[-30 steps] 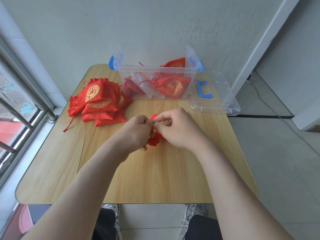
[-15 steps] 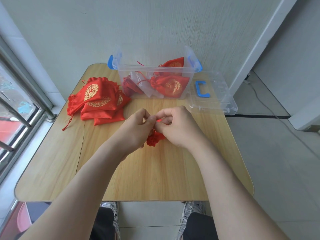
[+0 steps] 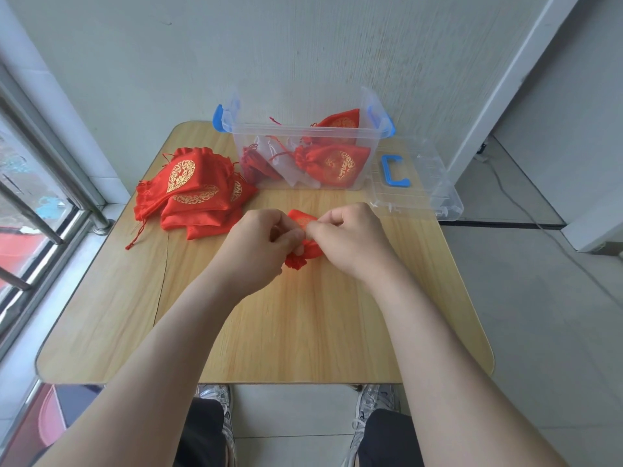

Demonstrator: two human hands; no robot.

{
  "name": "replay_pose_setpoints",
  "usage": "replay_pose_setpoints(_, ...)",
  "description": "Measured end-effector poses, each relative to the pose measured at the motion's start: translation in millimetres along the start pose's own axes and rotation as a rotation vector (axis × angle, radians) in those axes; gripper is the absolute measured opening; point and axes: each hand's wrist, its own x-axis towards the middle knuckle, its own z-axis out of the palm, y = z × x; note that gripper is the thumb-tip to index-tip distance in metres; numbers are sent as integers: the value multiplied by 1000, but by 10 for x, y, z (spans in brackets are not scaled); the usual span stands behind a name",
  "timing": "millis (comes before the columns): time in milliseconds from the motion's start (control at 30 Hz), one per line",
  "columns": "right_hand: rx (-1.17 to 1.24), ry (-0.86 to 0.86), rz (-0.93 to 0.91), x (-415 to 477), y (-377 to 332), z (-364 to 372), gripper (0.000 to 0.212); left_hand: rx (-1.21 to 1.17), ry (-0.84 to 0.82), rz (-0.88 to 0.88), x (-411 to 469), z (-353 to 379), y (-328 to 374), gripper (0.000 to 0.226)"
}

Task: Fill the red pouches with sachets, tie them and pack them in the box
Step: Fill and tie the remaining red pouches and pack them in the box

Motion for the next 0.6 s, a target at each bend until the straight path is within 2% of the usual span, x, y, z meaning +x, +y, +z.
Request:
replay_pose_setpoints(300, -79, -63, 10, -35, -8, -44, 19, 117, -25, -13, -48, -39, -4, 25)
replay_pose_setpoints(467, -28, -157, -49, -58, -36, -107, 22, 213, -67, 20, -55, -6, -7, 28)
replay_pose_setpoints(600, 25, -165, -103, -66, -29, -112, 22, 300, -122, 93, -65, 9, 10, 26)
